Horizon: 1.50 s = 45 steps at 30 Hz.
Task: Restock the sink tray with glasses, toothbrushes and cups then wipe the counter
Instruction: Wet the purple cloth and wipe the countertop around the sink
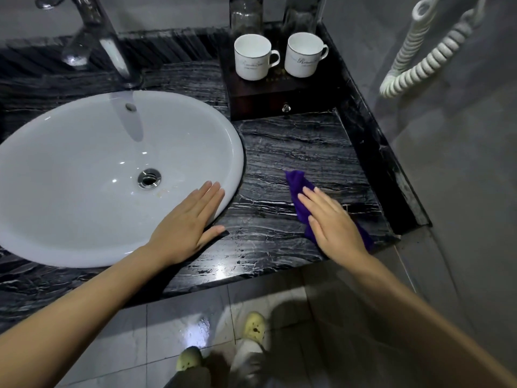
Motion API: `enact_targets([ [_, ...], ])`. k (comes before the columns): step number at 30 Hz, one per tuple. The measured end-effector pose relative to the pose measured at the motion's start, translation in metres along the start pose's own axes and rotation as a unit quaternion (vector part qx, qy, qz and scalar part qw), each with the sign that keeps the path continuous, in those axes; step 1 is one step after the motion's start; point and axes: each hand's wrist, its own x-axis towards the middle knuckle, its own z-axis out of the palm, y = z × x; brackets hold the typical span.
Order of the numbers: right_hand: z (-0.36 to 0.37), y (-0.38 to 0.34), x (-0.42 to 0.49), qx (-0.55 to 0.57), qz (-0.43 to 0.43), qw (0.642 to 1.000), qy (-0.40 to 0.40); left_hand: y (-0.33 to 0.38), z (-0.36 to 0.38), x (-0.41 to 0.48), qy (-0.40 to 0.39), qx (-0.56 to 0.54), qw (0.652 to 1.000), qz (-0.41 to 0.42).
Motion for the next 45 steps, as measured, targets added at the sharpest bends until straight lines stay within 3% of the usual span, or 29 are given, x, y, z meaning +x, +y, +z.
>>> enact_targets([
  [9,0.041,-0.101,-0.009,0.008,0.061,0.996,0.058,-0.003,0.002,-0.006,0.016,-0.042,0.999,0.008],
  [16,0.079,-0.176,-0.011,0.016,0.050,0.994,0.094,-0.047,-0.007,-0.082,-0.001,-0.056,0.998,-0.029],
  [31,0.110,-0.262,-0.027,0.020,0.094,0.984,0.147,-0.083,-0.012,-0.138,0.021,-0.029,0.999,-0.020],
  [34,0.116,-0.278,-0.030,0.027,0.091,0.985,0.141,-0.102,-0.017,-0.185,0.063,-0.070,0.993,-0.076],
  [37,0.122,-0.290,-0.032,0.034,0.081,0.987,0.131,-0.132,-0.011,-0.256,0.096,-0.082,0.971,-0.205],
  [40,0.129,-0.309,-0.034,0.044,0.063,0.990,0.117,-0.153,0.005,-0.309,0.065,-0.064,0.943,-0.319],
  [45,0.141,-0.337,-0.035,0.050,0.023,0.993,0.103,-0.159,0.016,-0.321,0.036,-0.029,0.940,-0.339],
])
